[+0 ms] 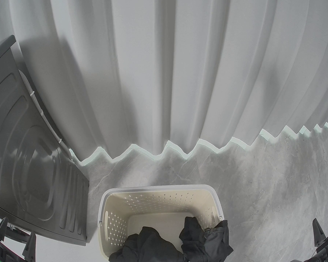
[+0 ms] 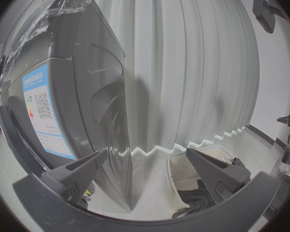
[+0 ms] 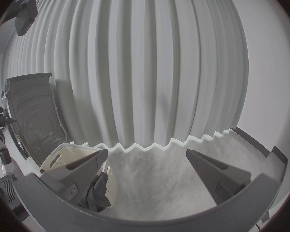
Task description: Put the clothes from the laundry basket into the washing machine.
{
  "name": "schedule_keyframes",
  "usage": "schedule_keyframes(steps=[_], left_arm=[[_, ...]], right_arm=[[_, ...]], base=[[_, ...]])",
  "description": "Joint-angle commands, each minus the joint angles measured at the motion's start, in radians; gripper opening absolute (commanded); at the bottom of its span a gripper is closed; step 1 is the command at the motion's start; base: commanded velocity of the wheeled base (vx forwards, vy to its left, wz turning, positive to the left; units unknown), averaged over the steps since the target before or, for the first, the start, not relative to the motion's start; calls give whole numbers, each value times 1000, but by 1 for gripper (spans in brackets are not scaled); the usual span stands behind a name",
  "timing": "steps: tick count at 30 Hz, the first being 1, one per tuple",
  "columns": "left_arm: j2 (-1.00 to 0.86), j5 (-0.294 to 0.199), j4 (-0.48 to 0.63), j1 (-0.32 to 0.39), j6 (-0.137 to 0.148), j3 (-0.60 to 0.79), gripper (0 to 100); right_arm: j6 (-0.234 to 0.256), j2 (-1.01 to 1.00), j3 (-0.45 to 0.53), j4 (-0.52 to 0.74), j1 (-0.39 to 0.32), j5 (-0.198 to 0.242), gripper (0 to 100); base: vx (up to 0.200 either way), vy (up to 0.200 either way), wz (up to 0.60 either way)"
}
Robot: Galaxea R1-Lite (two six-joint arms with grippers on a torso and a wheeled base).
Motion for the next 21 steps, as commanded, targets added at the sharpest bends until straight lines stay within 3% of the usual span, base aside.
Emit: schedule_keyframes(steps=[1, 6, 9, 21], left_arm=[[-17, 0, 0, 0, 0, 18, 100], [-17, 0, 0, 0, -2, 18, 100], [-17, 0, 0, 0, -2, 18, 100], [-17, 0, 0, 2, 0, 18, 100]], right_arm=[[0, -16, 18, 0, 0, 0, 100], [0, -16, 18, 0, 0, 0, 100], [0, -16, 18, 0, 0, 0, 100], [0, -16, 18, 0, 0, 0, 100]], base=[[0, 0, 0], [0, 0, 0], [200, 0, 0], [0, 0, 0]])
